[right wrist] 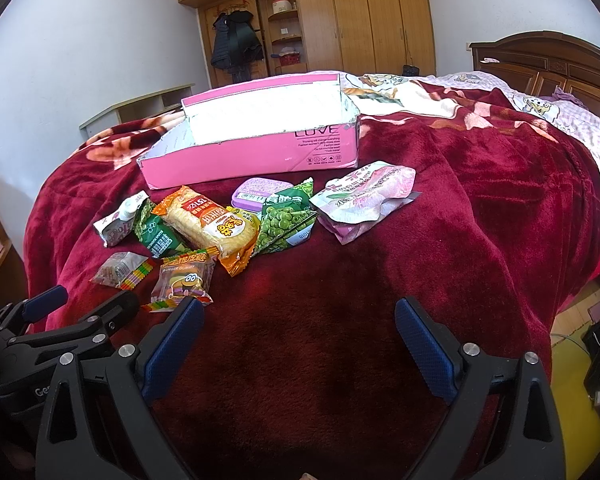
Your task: Organize snacks
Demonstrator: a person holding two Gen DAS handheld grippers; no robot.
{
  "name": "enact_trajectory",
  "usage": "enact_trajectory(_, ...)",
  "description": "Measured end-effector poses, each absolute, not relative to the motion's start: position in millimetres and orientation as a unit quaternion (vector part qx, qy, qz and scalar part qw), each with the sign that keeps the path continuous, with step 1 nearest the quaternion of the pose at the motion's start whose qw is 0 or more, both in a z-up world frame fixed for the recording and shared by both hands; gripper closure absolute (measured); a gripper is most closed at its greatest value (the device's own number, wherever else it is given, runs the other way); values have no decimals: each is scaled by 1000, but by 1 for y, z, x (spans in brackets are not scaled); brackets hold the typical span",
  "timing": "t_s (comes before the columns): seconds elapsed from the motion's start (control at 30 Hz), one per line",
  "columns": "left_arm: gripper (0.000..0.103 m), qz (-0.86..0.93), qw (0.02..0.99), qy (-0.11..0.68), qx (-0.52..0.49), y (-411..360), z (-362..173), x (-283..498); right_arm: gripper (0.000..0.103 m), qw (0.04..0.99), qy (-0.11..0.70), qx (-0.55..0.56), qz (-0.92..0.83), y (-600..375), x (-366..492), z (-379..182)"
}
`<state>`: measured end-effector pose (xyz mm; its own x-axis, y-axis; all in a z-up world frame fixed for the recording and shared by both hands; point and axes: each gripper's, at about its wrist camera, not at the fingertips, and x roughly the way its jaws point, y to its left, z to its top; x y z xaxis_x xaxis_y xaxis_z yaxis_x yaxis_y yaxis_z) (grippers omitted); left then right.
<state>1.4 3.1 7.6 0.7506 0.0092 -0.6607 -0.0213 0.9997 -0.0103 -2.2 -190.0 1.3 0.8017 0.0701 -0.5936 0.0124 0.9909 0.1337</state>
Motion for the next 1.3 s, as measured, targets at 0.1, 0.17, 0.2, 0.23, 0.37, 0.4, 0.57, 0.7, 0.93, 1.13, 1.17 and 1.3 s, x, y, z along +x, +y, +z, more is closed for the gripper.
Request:
enact_trajectory(0.1,0,9,936,353,-9,5,7,1,5,947,314,65,15,-190,-2,1)
enact_trajectory(0.17,0,9,936,353,-9,5,7,2,5,947,314,65,15,-190,-2,1)
enact_trajectory(0.2,0,9,936,353,-9,5,7,2,5,947,314,65,15,-190,-2,1)
enact_trajectory(0.23,0,9,936,353,-9,5,7,2,5,947,314,66,15,-190,-2,1)
enact_trajectory(0.37,0,10,936,352,-9,6,7,2,5,947,315,66,15,-190,-2,1)
enact_trajectory(0.4,0,12,936,352,-10,7,6,2,5,947,315,66,15,-190,-2,1)
enact_trajectory(0.57,0,17,936,351,-12,11,6,4,5,947,315,66,16,-190,-1,1)
enact_trajectory(0.7,0,22,937,350,-10,12,5,5,5,947,315,65,18,-190,-1,3)
enact_trajectory(0.93,0,29,939,343,-11,19,9,8,5,946,317,53,30,-191,5,3)
enact_trajectory(1.13,0,31,940,339,-17,30,12,12,5,947,315,45,36,-190,12,7)
enact_trajectory(1.17,0,31,939,341,-18,32,12,13,5,946,317,49,39,-190,12,7)
enact_trajectory(1.3,0,27,938,346,-17,38,10,14,5,941,328,62,60,-186,14,6)
